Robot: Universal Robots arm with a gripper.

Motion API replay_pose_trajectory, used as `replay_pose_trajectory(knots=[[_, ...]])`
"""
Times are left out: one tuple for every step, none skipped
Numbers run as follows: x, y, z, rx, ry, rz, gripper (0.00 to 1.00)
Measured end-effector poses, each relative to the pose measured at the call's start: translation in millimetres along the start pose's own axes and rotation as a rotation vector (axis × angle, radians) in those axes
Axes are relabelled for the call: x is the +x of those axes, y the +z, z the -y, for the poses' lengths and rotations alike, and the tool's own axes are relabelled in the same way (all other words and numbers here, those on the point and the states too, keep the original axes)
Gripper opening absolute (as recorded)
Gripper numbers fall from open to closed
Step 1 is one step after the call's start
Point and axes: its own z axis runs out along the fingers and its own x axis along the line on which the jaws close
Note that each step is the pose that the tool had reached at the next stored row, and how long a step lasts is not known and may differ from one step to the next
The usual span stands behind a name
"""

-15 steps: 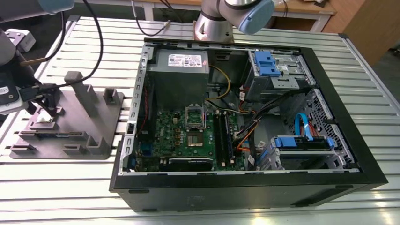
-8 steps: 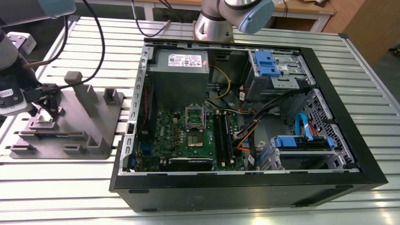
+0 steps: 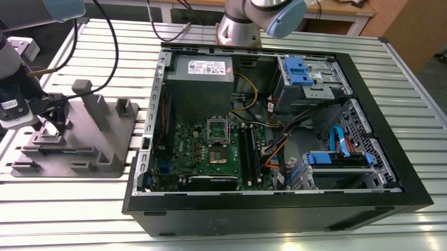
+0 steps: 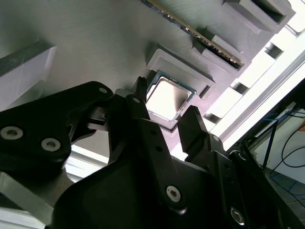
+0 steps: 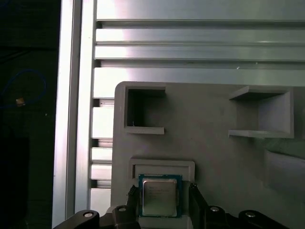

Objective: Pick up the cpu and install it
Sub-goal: 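Pick up the cpu and move it towards the insertion slot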

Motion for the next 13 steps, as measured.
replay_pose_trajectory(knots=[[0.0, 0.0, 0.0, 0.0003, 0.0, 0.0, 0.53], [0.0, 0.0, 0.0, 0.0007, 0.0, 0.0, 0.53], [0.0, 0.1, 0.0, 0.001, 0.0, 0.0001, 0.54], [0.0, 0.0, 0.0, 0.0013, 0.0, 0.0, 0.54], [0.0, 0.1, 0.0, 0.0014, 0.0, 0.0001, 0.54], [0.0, 0.0, 0.0, 0.0014, 0.0, 0.0, 0.6], [0.0, 0.0, 0.0, 0.0014, 0.0, 0.0001, 0.6], [0.0, 0.1, 0.0, 0.0015, 0.0, -0.0001, 0.6], [-0.1, 0.6, 0.0, 0.0013, 0.0, 0.0002, 0.6], [-0.1, 0.8, 0.0, 0.0013, 0.002, 0.0002, 0.6], [0.0, 0.8, 0.0, 0.0013, 0.007, 0.0003, 0.6], [0.0, 0.9, 0.0, 0.0012, 0.012, 0.0003, 0.6], [0.0, 1.0, 0.0, 0.0011, 0.015, 0.0004, 0.6]])
